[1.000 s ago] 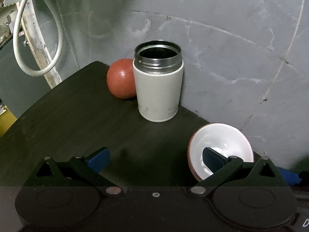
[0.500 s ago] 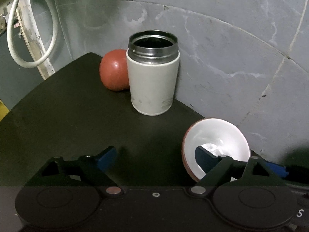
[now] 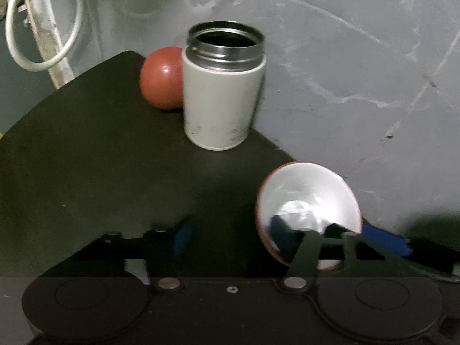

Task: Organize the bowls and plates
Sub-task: 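Close both grippers on the rim of the red-rimmed white bowl, then lift the white bowl with both grippers and carry it to the steel bowl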

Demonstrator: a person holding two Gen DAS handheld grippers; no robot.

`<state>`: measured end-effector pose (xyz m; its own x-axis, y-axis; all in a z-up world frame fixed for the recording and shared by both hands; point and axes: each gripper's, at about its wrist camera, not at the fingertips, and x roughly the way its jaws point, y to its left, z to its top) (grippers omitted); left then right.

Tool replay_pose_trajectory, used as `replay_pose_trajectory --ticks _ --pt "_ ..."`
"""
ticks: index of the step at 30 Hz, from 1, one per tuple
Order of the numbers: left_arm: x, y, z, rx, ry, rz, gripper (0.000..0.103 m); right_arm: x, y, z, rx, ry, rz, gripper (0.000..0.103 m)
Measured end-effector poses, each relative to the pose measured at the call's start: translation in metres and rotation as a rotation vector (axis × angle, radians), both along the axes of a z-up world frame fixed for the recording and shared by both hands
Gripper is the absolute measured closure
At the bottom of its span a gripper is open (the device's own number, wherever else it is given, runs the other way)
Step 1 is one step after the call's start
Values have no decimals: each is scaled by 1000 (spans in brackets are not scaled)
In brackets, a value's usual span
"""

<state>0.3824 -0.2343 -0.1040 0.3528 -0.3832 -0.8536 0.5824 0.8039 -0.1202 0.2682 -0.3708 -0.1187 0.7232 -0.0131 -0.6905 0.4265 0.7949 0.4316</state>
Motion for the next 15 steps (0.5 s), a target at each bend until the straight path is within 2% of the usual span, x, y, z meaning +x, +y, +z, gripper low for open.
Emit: replay_pose_trajectory --ticks 2,3,5,15 --pt "-4 -3 1 -17 8 -17 71 0 2 0 4 -9 14 67" --pt "-5 -6 2 -23 13 -24 76 0 2 1 6 -13 17 73" --pt "-7 -11 3 -31 20 -38 92 0 4 2 2 -16 25 77" --pt "-26 -7 4 -27 5 -30 93 -9 10 5 -10 1 32 83"
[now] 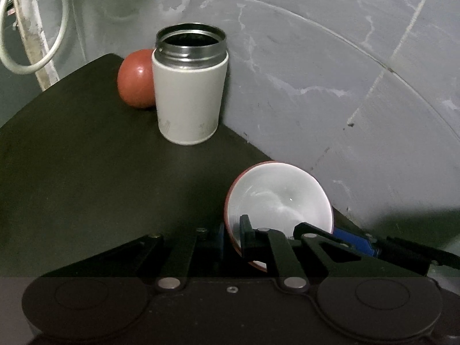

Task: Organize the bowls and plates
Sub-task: 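Lift the white bowl with both grippers and carry it to the steel bowl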

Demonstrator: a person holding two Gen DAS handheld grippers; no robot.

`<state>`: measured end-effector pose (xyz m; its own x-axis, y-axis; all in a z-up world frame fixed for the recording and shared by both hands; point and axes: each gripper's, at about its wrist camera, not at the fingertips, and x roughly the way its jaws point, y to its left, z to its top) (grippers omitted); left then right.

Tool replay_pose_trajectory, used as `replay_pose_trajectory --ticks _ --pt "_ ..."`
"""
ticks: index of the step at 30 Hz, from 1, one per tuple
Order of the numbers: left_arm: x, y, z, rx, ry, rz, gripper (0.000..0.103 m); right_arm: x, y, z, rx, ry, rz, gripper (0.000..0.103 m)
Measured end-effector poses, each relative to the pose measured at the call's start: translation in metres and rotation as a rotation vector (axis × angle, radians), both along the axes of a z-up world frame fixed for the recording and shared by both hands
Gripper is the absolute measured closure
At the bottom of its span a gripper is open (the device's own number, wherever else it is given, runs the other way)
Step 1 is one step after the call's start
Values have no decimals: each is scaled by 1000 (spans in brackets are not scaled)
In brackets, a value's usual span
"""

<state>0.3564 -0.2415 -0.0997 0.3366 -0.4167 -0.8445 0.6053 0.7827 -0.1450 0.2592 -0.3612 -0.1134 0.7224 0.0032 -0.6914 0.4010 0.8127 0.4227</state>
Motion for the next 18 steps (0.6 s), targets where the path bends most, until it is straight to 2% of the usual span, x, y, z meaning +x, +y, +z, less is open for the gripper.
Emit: replay_pose_trajectory --ticks 10,18 --pt "-35 28 21 -69 2 71 95 -33 12 20 -3 -25 34 85" --pt "-77 60 38 -141 -2 96 95 -77 31 42 -14 -66 91 85"
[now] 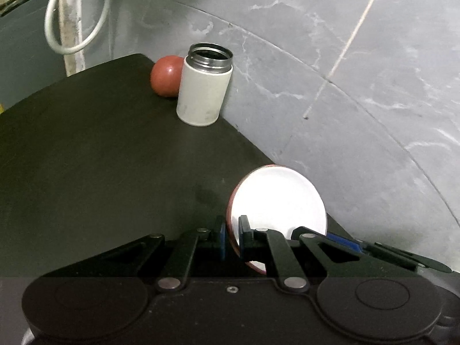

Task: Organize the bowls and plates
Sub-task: 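Lift the white bowl with both grippers and carry it to the steel bowl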

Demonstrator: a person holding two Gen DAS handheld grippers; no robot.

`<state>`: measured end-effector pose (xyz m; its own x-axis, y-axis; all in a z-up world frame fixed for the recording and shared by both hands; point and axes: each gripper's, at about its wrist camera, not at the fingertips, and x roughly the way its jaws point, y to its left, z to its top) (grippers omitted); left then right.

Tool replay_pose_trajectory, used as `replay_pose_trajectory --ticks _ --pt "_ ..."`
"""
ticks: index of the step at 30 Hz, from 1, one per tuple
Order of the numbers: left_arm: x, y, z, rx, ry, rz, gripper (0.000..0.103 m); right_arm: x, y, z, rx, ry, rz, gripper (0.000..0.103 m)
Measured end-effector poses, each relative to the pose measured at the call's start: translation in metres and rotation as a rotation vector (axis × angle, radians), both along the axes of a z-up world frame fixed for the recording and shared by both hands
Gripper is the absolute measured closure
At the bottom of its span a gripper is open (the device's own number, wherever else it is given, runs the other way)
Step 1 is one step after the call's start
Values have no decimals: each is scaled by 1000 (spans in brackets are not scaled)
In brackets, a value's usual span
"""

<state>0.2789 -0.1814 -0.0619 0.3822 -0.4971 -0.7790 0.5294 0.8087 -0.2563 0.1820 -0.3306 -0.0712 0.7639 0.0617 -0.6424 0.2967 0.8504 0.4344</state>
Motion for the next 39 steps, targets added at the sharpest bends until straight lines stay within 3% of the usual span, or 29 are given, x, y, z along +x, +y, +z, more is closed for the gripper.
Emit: replay_pose_trajectory --ticks 20,30,39 --pt "-75 52 25 -93 -9 5 94 -82 35 33 -52 -25 78 85" --pt "-100 65 25 -90 30 4 94 -105 41 34 -35 21 140 85" --pt "-119 75 13 -70 130 12 92 -122 43 26 -3 106 181 85"
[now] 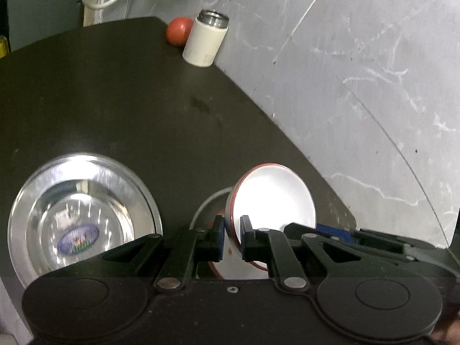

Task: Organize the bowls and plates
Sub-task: 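Lift the white bowl with both grippers and carry it to the steel bowl, then lower the white bowl with both grippers into the nested white bowl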

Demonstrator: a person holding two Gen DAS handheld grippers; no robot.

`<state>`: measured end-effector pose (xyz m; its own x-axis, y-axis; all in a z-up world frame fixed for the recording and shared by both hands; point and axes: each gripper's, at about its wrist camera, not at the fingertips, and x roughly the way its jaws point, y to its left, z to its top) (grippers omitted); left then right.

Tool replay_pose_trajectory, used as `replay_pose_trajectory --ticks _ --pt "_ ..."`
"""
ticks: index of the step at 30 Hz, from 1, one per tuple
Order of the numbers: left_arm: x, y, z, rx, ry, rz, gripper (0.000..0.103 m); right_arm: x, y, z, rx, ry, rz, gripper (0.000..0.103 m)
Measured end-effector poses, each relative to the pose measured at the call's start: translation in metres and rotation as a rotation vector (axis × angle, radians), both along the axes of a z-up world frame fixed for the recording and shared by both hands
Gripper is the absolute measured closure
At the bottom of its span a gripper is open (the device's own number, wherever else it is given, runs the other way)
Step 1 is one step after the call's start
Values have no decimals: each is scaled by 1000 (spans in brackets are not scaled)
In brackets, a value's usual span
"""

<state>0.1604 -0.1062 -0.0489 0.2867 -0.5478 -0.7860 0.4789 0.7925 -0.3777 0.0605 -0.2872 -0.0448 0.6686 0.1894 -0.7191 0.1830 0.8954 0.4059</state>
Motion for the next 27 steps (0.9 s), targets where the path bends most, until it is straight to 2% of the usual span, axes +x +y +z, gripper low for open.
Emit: replay_pose_trajectory --ticks 12,27 --pt "-14 9 -10 24 73 -10 90 -5 7 0 -25 43 39 85" --pt "-13 -5 -13 109 91 -30 88 6 5 -4 -34 73 67 85"
